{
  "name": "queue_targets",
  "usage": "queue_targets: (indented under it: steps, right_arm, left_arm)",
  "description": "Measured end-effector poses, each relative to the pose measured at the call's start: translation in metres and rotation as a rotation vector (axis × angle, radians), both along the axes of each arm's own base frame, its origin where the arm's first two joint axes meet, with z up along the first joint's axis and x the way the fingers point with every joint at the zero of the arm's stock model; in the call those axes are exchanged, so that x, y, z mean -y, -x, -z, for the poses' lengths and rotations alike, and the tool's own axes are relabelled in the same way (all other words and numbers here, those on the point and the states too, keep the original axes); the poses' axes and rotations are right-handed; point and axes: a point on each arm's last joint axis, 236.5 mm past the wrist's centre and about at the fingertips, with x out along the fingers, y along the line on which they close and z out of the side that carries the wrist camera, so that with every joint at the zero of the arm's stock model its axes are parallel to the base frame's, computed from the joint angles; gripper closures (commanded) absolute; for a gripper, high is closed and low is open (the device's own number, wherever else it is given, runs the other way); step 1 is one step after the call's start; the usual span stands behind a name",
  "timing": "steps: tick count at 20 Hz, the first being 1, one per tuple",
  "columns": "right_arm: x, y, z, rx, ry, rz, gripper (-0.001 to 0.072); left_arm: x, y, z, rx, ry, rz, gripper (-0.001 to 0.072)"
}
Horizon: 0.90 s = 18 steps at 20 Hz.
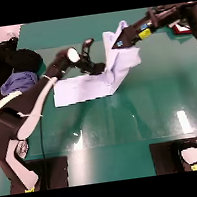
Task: Fold the shirts.
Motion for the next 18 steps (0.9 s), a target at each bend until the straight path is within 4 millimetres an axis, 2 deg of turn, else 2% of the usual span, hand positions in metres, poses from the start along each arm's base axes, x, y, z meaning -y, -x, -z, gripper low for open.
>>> queue_targets:
  steps: [2,4,8,11,13,14,16,17,18]
  right_arm:
    - [-0.019,-0.001,0.003,0.002,-0.007,-0.020,0.0700]
    - [-0.039,0.000,0.006,0.005,-0.019,-0.035,0.0699]
    - [-0.081,-0.002,0.014,0.044,-0.057,-0.032,0.0697]
    - [-0.114,-0.003,0.025,0.067,-0.080,-0.030,0.0696]
    - [-0.137,0.001,0.041,0.064,-0.083,-0.051,0.0695]
    - [-0.149,0.003,0.052,0.060,-0.080,-0.063,0.0670]
    - [-0.177,0.008,0.078,0.057,-0.075,-0.089,0.0227]
    - [-0.191,0.010,0.086,0.065,-0.080,-0.100,0.0120]
    - [-0.207,0.012,0.093,0.071,-0.091,-0.113,0.0110]
  left_arm:
    - [-0.042,-0.010,-0.025,0.045,-0.077,-0.014,0.0684]
    - [-0.094,-0.017,-0.052,0.089,-0.167,-0.049,0.0683]
    - [-0.199,-0.024,-0.120,0.188,-0.284,-0.186,0.0683]
    - [-0.248,-0.015,-0.166,0.254,-0.312,-0.269,0.0683]
    - [-0.268,-0.008,-0.187,0.291,-0.324,-0.305,0.0683]
    - [-0.271,-0.005,-0.193,0.300,-0.324,-0.311,0.0683]
    - [-0.277,0.000,-0.203,0.313,-0.323,-0.320,0.0683]
    - [-0.279,0.002,-0.204,0.312,-0.327,-0.323,0.0682]
    - [-0.282,0.003,-0.205,0.310,-0.331,-0.325,0.0682]
